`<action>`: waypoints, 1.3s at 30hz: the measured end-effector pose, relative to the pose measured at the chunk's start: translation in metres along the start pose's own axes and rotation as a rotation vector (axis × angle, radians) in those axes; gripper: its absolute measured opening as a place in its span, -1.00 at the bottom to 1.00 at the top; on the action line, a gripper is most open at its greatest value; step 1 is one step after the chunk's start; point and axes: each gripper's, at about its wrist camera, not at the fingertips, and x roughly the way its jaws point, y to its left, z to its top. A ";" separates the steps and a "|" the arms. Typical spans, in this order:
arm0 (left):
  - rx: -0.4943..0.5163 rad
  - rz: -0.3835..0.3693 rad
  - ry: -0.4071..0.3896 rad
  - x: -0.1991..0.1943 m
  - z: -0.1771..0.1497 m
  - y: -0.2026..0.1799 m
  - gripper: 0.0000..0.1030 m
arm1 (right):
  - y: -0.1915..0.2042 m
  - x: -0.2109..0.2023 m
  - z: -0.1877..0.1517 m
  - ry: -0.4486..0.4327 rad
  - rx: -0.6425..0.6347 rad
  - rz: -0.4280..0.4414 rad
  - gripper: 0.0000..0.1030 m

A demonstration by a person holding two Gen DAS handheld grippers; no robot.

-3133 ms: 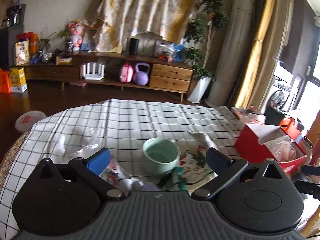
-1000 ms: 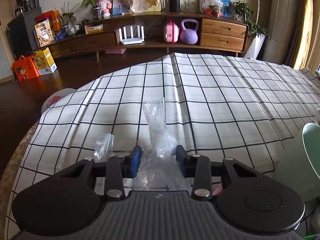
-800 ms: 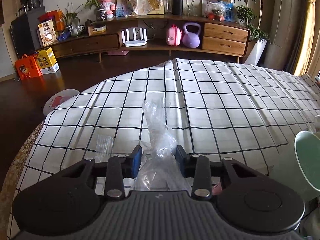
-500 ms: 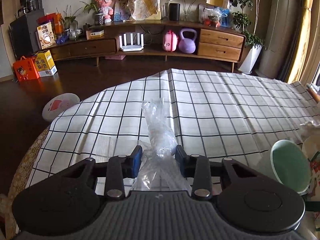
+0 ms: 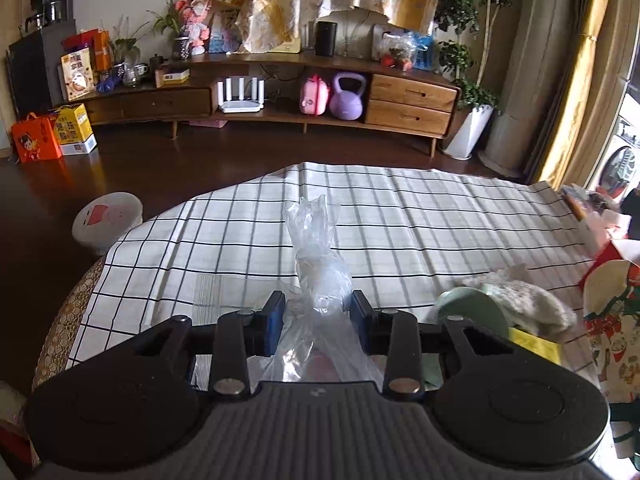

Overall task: Organize soft objects
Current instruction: 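Carry the plastic bag and the towel over the red box with both grippers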

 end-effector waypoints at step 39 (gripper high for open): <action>0.396 -0.487 -0.029 -0.078 0.000 -0.363 -0.33 | -0.178 -0.119 0.036 -0.202 0.165 -0.283 -0.90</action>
